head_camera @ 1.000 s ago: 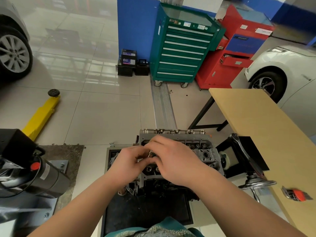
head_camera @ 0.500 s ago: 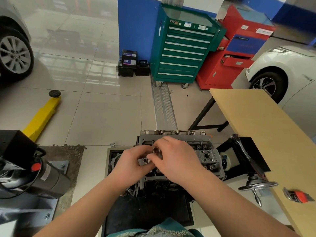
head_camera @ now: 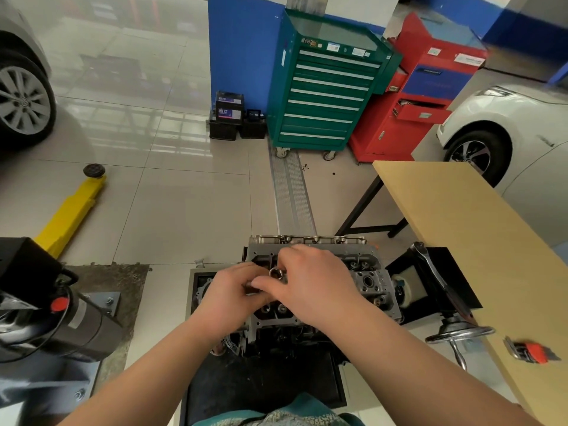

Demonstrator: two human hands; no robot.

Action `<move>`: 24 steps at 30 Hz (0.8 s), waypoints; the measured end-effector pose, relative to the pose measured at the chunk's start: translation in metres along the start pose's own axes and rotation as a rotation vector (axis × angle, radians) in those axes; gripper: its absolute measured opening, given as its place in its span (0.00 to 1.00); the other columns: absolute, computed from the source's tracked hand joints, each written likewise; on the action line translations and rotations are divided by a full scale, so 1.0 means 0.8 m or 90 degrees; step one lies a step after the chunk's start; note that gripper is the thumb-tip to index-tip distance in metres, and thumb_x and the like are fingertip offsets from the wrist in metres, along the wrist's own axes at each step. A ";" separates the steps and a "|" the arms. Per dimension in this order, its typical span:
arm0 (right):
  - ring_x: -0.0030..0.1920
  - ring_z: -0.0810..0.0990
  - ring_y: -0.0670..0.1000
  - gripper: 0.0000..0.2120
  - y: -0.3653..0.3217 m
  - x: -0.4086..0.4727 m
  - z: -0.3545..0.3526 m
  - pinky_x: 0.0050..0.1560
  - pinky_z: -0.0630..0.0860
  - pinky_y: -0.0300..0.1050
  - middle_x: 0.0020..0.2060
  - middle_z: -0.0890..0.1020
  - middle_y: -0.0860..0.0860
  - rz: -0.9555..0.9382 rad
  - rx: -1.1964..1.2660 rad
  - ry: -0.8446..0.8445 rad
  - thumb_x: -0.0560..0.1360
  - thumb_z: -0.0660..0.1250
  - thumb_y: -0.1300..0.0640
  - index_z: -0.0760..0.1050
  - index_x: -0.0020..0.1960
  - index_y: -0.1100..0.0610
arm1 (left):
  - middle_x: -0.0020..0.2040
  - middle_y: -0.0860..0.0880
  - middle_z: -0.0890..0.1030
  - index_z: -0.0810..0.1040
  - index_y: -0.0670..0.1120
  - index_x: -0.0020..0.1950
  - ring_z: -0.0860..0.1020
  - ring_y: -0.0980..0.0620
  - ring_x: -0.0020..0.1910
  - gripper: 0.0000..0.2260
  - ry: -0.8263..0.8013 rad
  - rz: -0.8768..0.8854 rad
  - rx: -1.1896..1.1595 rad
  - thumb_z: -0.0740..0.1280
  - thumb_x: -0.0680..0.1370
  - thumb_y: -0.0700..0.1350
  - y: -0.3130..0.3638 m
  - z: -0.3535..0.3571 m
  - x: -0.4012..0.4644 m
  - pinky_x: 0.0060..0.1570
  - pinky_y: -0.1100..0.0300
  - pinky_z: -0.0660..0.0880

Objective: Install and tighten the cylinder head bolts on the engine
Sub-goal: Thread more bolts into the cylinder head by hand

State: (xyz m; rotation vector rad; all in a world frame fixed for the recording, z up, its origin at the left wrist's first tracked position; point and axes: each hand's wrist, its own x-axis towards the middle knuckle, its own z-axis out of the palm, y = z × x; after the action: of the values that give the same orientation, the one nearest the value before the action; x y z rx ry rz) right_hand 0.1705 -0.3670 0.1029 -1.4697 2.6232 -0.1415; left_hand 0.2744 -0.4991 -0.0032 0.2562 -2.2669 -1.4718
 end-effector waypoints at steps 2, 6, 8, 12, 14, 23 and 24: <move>0.56 0.78 0.51 0.22 0.001 -0.002 -0.004 0.50 0.76 0.49 0.59 0.77 0.44 -0.051 0.067 -0.019 0.78 0.64 0.35 0.72 0.66 0.46 | 0.44 0.63 0.86 0.83 0.64 0.53 0.84 0.62 0.45 0.15 -0.017 -0.047 -0.028 0.75 0.74 0.44 -0.008 -0.003 0.000 0.45 0.71 0.77; 0.55 0.78 0.51 0.12 0.006 -0.002 -0.007 0.52 0.78 0.51 0.56 0.76 0.45 -0.102 0.088 -0.057 0.82 0.65 0.51 0.76 0.64 0.50 | 0.52 0.57 0.87 0.82 0.55 0.59 0.85 0.58 0.56 0.12 -0.101 -0.047 -0.074 0.74 0.80 0.41 -0.018 -0.012 0.002 0.57 0.66 0.78; 0.51 0.78 0.52 0.15 0.002 0.000 -0.004 0.49 0.76 0.50 0.51 0.77 0.46 -0.045 0.056 -0.030 0.81 0.64 0.41 0.76 0.58 0.51 | 0.47 0.56 0.86 0.83 0.57 0.52 0.85 0.55 0.49 0.06 -0.087 -0.011 -0.057 0.75 0.78 0.47 -0.011 -0.008 0.003 0.51 0.66 0.78; 0.47 0.78 0.51 0.23 -0.003 -0.003 0.001 0.44 0.75 0.50 0.48 0.78 0.45 -0.034 0.026 -0.010 0.76 0.61 0.29 0.73 0.54 0.48 | 0.39 0.61 0.82 0.81 0.65 0.42 0.81 0.58 0.39 0.08 -0.034 -0.012 -0.021 0.74 0.71 0.50 -0.012 -0.001 0.001 0.39 0.70 0.74; 0.54 0.79 0.50 0.19 0.000 -0.006 -0.003 0.51 0.78 0.51 0.57 0.77 0.43 -0.089 0.087 -0.038 0.79 0.65 0.38 0.72 0.65 0.46 | 0.45 0.56 0.87 0.83 0.65 0.52 0.86 0.56 0.46 0.14 -0.052 -0.066 -0.082 0.77 0.73 0.46 -0.016 -0.009 0.002 0.46 0.67 0.79; 0.51 0.79 0.51 0.30 -0.003 -0.001 0.001 0.43 0.73 0.49 0.52 0.80 0.45 -0.002 -0.035 -0.010 0.75 0.58 0.25 0.76 0.59 0.49 | 0.36 0.59 0.79 0.78 0.61 0.37 0.77 0.58 0.36 0.08 -0.025 -0.008 -0.012 0.74 0.71 0.50 -0.008 0.002 0.002 0.38 0.67 0.71; 0.54 0.79 0.50 0.28 -0.001 -0.003 0.000 0.45 0.74 0.49 0.56 0.79 0.43 -0.030 -0.019 -0.006 0.75 0.60 0.27 0.74 0.64 0.46 | 0.35 0.60 0.81 0.80 0.62 0.39 0.78 0.59 0.35 0.08 -0.029 -0.018 -0.013 0.73 0.71 0.48 -0.007 0.001 0.004 0.37 0.68 0.71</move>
State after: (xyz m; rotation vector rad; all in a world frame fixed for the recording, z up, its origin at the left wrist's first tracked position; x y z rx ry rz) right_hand 0.1725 -0.3657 0.1032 -1.5393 2.5958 -0.1008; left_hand 0.2711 -0.5019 -0.0078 0.2518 -2.2905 -1.5295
